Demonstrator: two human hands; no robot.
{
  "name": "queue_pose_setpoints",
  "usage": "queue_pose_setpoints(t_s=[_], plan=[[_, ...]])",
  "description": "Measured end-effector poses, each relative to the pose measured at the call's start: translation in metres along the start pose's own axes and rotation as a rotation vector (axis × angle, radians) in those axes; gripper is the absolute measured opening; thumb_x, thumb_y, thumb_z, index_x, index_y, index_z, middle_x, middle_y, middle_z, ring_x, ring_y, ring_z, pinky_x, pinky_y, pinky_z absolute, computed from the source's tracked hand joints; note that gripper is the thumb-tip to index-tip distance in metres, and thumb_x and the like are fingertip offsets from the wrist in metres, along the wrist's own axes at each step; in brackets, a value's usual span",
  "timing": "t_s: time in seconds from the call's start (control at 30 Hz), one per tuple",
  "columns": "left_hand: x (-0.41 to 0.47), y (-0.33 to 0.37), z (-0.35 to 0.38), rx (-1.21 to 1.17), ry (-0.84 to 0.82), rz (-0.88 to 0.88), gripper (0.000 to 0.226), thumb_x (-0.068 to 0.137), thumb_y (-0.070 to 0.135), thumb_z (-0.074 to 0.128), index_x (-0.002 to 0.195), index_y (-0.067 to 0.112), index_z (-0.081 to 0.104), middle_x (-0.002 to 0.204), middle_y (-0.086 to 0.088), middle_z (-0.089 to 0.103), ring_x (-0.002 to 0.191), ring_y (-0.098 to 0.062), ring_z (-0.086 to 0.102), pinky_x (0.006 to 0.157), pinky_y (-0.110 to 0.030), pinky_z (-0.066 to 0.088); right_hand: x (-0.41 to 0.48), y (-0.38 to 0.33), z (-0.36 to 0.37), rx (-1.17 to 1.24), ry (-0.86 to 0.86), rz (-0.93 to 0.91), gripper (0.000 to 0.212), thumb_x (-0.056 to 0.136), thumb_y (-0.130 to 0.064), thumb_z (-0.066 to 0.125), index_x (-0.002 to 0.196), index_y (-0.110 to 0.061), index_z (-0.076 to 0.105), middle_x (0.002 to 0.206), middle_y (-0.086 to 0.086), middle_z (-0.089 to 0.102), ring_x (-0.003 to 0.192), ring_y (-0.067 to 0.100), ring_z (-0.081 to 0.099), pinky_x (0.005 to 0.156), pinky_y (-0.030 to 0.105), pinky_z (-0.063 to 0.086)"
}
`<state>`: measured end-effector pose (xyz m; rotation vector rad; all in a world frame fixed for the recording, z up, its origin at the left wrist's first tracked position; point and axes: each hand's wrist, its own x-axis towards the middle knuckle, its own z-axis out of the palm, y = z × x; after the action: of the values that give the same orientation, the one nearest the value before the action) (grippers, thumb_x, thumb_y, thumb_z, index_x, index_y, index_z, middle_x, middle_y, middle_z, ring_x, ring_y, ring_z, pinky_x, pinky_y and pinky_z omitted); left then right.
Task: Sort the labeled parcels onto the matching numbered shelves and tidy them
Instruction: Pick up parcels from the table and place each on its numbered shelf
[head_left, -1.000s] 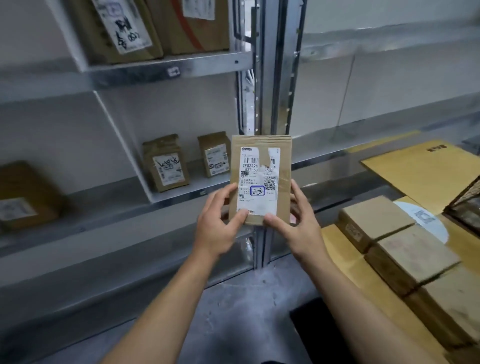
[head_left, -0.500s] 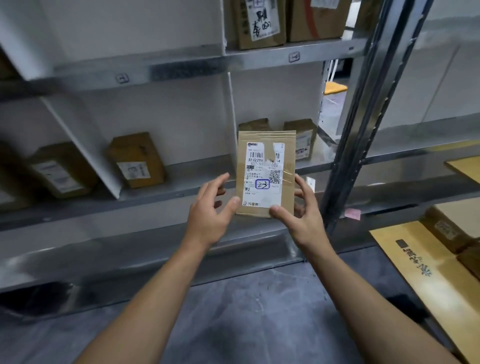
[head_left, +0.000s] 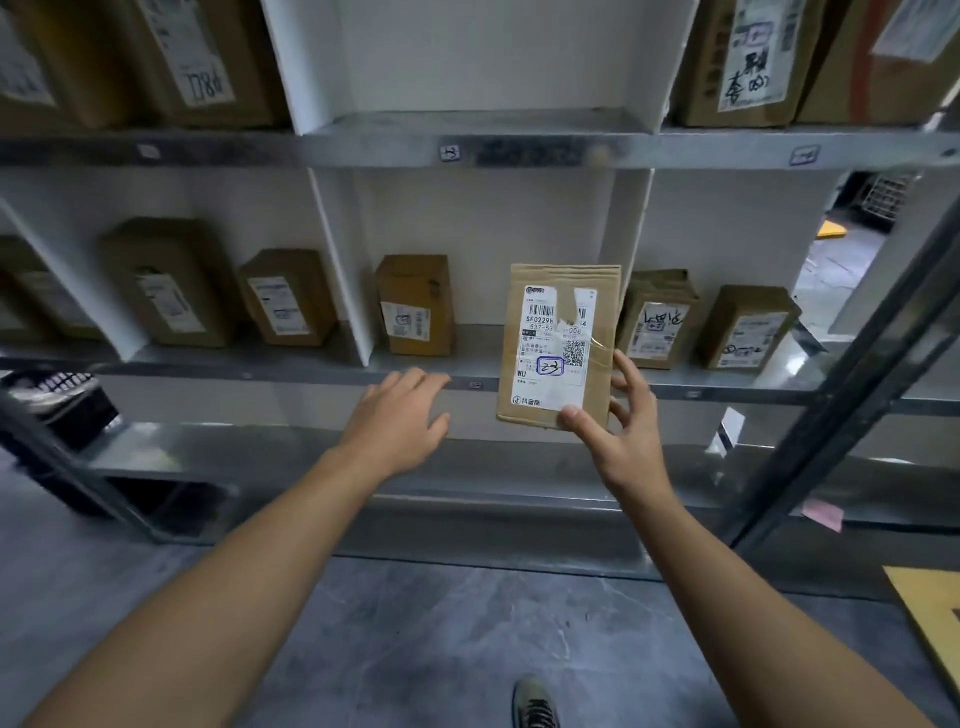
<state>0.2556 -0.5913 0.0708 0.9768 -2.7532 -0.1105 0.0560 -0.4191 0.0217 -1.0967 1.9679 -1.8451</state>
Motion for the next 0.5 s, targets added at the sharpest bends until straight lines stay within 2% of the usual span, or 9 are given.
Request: queue_pose_setpoints(t_s=[0.1, 0.23, 0.33, 0.5], plan=[[0.016, -0.014, -0.004, 0.087, -0.023, -0.022, 0.054, 0.096, 0.042, 0.047, 0.146, 0.026, 0.035, 0.142, 0.0, 0.046, 0.129, -0.022, 0.042, 0.105, -0.041, 0.036, 0.022, 0.005, 0.01, -0.006, -0.02, -0.01, 0.078, 0.081, -0.042, 0.081, 0.14, -0.06, 0.033, 0.147, -0.007, 0.036, 0.133, 0.02, 0.044, 0.109, 0.052, 0.046], [0.047, -0.027, -0.004, 0.162, -0.051, -0.017, 0.054, 0.096, 0.043, 0.046, 0.146, 0.026, 0.035, 0.141, 0.0, 0.046, 0.129, -0.023, 0.042, 0.105, -0.043, 0.037, 0.057, 0.017, 0.022, -0.001, -0.02, -0.004, 0.075, 0.076, -0.049, 0.079, 0.133, -0.068, 0.034, 0.144, -0.01, 0.034, 0.133, 0.018, 0.043, 0.11, 0.052, 0.045], [0.078, -0.033, 0.0, 0.176, -0.062, -0.018, 0.053, 0.096, 0.043, 0.046, 0.145, 0.026, 0.036, 0.141, -0.001, 0.046, 0.128, -0.024, 0.043, 0.106, -0.044, 0.037, 0.088, 0.031, 0.029, -0.009, -0.014, -0.006, 0.077, 0.078, -0.044, 0.08, 0.14, -0.057, 0.036, 0.145, -0.006, 0.036, 0.133, 0.018, 0.044, 0.111, 0.051, 0.044], [0.133, -0.041, 0.012, 0.157, -0.076, -0.013, 0.052, 0.097, 0.042, 0.046, 0.145, 0.026, 0.036, 0.141, -0.001, 0.047, 0.129, -0.023, 0.042, 0.107, -0.045, 0.037, 0.144, 0.058, 0.042, -0.06, -0.017, 0.006, 0.078, 0.082, -0.038, 0.081, 0.144, -0.049, 0.035, 0.146, -0.003, 0.034, 0.134, 0.02, 0.044, 0.112, 0.05, 0.043]])
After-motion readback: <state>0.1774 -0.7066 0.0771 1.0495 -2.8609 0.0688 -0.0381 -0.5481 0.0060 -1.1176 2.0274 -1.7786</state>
